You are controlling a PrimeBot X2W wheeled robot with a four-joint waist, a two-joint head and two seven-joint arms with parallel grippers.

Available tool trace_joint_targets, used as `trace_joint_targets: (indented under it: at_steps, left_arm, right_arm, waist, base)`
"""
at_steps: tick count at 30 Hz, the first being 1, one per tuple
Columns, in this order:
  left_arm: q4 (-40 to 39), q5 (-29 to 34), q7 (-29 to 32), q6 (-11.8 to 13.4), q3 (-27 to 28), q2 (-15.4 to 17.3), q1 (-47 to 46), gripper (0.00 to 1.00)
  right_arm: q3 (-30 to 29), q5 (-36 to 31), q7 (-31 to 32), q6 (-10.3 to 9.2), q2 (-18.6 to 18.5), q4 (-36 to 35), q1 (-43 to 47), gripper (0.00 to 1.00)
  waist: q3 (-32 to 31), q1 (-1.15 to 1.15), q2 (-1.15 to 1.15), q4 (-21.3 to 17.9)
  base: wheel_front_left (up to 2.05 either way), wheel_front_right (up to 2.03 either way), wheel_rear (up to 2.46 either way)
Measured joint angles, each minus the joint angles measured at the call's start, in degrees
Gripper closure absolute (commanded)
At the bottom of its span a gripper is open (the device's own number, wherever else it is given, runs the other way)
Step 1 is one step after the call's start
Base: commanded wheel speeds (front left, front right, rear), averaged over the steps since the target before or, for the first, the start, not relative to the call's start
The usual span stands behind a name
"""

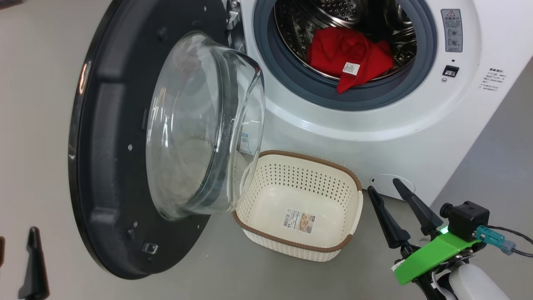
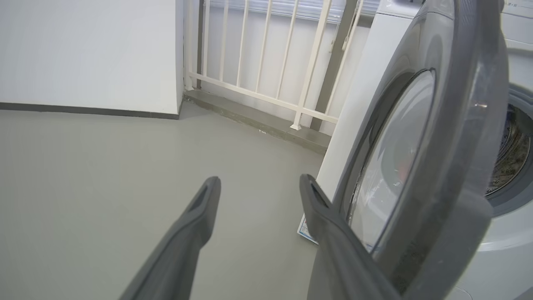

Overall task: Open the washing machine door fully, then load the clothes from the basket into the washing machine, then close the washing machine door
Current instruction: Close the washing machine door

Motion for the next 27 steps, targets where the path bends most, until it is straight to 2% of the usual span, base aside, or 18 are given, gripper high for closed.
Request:
trace_joint_targets:
  at_steps: [6, 10, 27]
  left_arm:
    - [2.68, 6.35, -7.09, 0.86, -1.83, -0.73, 1.60, 0.00]
    - [4.32, 7.55, -9.51, 1.33, -2.33, -2.32, 2.09, 0.00]
    - [5.11, 11.23, -10.88, 1.45, -2.32, -4.90, 2.27, 0.00]
  right_arm:
    - [0.09, 0.00, 0.00, 0.00, 0.02, 0.00, 0.04, 0.00]
    - [0.10, 0.00, 0.00, 0.00, 0.04, -0.12, 1.00, 0.00]
    - [0.03, -0.01, 0.00, 0.00, 0.02, -0.30, 2.31, 0.00]
  waist:
    - [-0.64, 0.00, 0.00, 0.21]
    - [-1.46, 0.00, 0.00, 0.53]
    - [-3.25, 0.00, 0.00, 1.52]
  base:
    - [0.00, 0.00, 0.00]
    - [0.00, 0.00, 0.00]
    - [0.00, 0.00, 0.00]
